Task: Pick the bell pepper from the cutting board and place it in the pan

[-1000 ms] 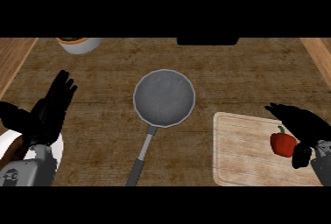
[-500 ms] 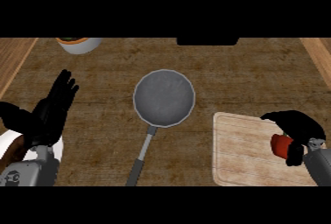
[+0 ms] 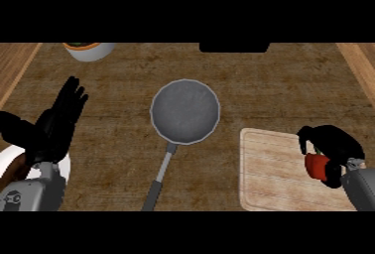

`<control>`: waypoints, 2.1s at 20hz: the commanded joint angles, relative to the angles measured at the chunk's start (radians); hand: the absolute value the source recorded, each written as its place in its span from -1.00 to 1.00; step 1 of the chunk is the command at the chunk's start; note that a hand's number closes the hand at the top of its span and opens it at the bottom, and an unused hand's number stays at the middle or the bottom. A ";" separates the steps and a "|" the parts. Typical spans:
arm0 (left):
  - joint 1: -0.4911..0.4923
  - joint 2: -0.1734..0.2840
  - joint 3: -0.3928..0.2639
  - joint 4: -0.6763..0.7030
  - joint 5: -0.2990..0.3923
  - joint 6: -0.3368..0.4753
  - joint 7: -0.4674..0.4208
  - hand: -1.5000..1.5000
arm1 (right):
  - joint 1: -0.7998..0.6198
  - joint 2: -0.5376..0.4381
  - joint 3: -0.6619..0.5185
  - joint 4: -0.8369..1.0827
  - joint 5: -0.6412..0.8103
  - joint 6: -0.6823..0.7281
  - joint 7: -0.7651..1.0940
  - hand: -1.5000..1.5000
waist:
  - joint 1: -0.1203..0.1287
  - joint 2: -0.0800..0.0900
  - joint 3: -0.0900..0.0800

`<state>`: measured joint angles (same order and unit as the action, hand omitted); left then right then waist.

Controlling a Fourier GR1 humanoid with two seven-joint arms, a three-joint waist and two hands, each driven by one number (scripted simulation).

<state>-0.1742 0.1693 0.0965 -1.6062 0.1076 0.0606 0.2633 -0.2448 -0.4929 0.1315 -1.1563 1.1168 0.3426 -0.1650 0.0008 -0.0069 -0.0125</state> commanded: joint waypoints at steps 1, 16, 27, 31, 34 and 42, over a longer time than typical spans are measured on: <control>0.020 -0.012 0.000 0.026 -0.005 -0.019 -0.065 0.00 | -0.015 0.069 -0.006 -0.015 -0.003 0.008 0.032 1.00 | 0.000 0.007 0.012; -0.030 -0.022 -0.049 0.041 -0.004 -0.050 -0.021 0.00 | -0.276 0.489 0.132 -0.187 0.163 -0.147 0.794 1.00 | 0.129 -0.001 0.003; -0.098 -0.054 -0.100 0.077 -0.021 -0.058 -0.029 0.00 | -0.682 0.493 0.315 -0.119 0.234 -0.124 1.386 1.00 | 0.197 0.021 0.005; -0.114 -0.068 -0.116 0.077 -0.036 -0.039 -0.003 0.00 | -0.782 0.492 0.322 -0.063 0.206 -0.149 1.501 1.00 | 0.198 0.021 0.007; -0.133 -0.072 -0.109 0.100 -0.037 -0.035 -0.012 0.00 | -0.835 0.492 0.330 -0.027 0.187 -0.184 1.564 1.00 | 0.177 0.024 0.007; -0.103 -0.036 -0.061 0.085 -0.034 -0.022 -0.009 0.00 | -0.830 0.492 0.356 0.054 0.168 -0.318 1.651 1.00 | 0.116 0.015 0.010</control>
<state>-0.2976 0.1221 0.0228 -1.5110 0.0773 0.0319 0.2544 -1.0761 -0.0155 0.4636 -1.1381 1.2921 0.1044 1.2290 0.1436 0.0120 -0.0041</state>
